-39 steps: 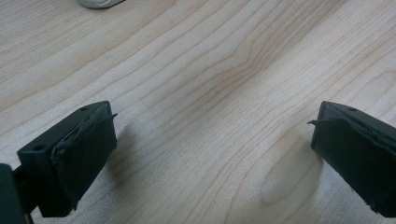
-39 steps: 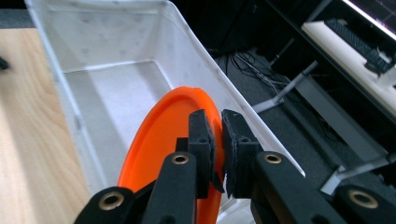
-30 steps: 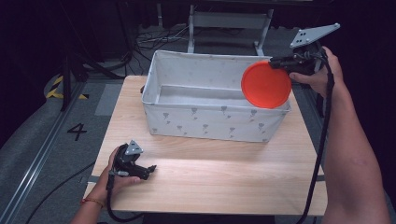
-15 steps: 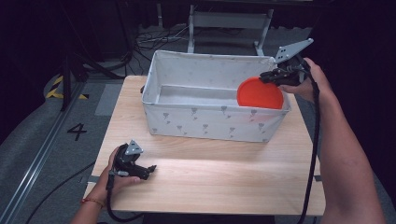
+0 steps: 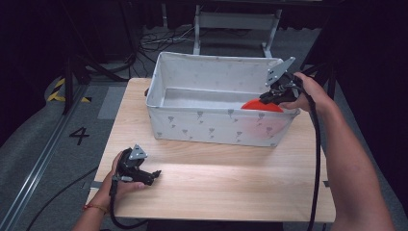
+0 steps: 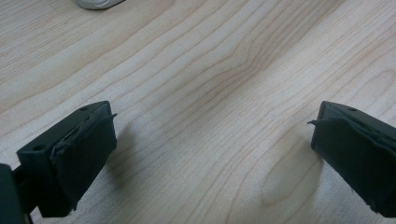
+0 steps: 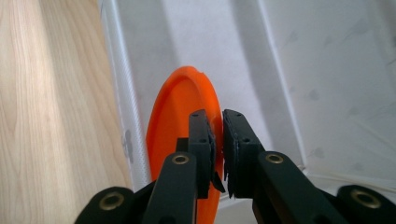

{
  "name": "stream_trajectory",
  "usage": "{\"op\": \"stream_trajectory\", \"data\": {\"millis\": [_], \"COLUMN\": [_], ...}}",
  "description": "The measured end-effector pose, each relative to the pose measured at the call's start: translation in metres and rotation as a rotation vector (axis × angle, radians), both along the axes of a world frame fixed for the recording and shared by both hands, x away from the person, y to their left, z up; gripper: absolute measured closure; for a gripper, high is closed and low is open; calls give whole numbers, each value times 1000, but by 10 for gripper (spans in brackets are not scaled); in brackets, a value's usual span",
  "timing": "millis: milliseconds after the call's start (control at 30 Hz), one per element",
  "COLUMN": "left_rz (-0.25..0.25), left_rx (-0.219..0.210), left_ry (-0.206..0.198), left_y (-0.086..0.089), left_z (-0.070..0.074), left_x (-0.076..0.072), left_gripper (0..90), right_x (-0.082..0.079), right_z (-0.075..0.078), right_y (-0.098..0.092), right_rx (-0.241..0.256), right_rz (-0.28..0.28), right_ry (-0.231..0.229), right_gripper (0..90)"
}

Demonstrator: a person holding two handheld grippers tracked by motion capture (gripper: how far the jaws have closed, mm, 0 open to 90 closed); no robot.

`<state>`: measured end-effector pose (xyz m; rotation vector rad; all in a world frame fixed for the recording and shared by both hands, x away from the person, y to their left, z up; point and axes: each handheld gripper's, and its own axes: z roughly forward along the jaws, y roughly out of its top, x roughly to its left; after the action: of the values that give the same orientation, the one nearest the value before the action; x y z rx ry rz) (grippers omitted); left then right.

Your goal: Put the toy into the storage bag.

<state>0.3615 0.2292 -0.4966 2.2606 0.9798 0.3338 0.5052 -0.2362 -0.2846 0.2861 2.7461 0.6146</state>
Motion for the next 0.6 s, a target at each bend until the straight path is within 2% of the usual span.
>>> {"op": "stream_trajectory", "data": {"millis": [67,167,300,433,500,600], "left_rz": [0,1,2,0,2,-2], "left_rx": [0,-2,-4,-1,-4,0], "left_ry": [0,1,1,-1,0,2], "left_y": [0,0,0,0,0,0], "left_z": [0,0,0,0,0,0], "left_x": [0,0,0,0,0,0], "left_gripper": [4,4,4,4,4,4], "right_x": [1,2,6,7,7,8], "right_z": [-5,-11,-21,-25,-25,-25], "right_y": [3,7,11,15,16,18], "right_rx": [-40,-66,-140,-169,-188,-204], "right_rz": [18,48,46,54,41,50], "right_ry": [17,59,99,128,141,145], "right_gripper": [828,827,826,825,824,823]}}
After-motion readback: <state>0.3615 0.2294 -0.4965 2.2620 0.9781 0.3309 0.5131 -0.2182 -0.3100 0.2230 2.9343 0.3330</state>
